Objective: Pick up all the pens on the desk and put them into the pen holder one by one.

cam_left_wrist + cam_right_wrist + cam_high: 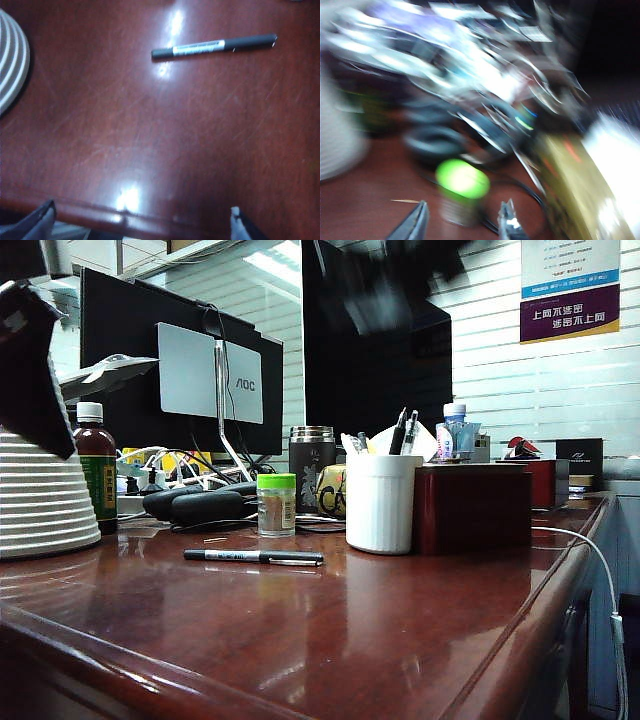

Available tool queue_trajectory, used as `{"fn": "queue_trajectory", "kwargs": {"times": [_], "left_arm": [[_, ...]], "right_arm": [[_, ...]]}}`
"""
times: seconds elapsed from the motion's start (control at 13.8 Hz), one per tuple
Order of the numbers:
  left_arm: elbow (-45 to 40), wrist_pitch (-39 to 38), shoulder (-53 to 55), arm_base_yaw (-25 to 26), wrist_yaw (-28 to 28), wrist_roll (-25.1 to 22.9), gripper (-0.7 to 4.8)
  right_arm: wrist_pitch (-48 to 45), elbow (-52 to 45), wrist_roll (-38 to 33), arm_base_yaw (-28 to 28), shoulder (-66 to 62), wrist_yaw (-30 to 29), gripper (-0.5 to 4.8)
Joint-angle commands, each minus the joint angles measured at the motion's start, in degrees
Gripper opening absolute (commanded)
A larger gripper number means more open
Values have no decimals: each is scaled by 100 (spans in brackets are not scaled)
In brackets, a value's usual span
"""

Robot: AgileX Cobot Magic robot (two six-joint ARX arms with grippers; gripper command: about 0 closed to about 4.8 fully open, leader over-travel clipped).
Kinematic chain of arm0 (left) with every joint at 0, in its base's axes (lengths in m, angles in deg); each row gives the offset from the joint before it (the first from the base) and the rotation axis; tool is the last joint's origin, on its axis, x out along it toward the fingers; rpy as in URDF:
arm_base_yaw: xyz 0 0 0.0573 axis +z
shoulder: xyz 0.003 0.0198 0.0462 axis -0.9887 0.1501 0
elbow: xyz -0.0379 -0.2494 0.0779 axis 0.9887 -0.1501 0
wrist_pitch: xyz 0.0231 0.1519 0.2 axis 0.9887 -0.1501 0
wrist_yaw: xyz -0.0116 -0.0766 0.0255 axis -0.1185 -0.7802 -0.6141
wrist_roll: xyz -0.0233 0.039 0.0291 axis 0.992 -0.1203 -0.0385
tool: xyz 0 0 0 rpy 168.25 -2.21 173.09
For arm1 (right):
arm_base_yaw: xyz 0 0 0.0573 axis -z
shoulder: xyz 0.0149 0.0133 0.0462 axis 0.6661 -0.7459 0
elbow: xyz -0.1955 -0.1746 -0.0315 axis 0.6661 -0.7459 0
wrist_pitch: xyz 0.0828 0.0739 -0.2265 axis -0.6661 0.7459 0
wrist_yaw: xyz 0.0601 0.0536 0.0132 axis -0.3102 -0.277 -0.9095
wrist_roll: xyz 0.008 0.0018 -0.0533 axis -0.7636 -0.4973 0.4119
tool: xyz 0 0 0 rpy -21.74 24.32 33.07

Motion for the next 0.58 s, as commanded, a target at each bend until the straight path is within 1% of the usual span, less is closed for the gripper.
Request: {"fn": "queue_trajectory", "kwargs": {"times": [0.07,0.14,0.29,0.36,0.51,0.58], "left_arm": [[20,367,-9,0,13,17,479],[20,348,-9,0,15,17,479],[20,149,-9,0,17,17,479],[20,44,-9,2,17,17,479],[17,-186,-9,2,20,20,479],[17,-278,-9,2,20,20,479]], "right_arm": [[2299,1082,721,-214,-55,-931,191],[2750,1416,839,-214,-243,-1123,191],[3541,2041,1029,-212,-739,-1268,233],[4033,2417,1281,-247,-1062,-1349,244],[4597,2920,1768,-509,-1626,-1257,244],[4734,3034,2026,-691,-1869,-1021,259]]}}
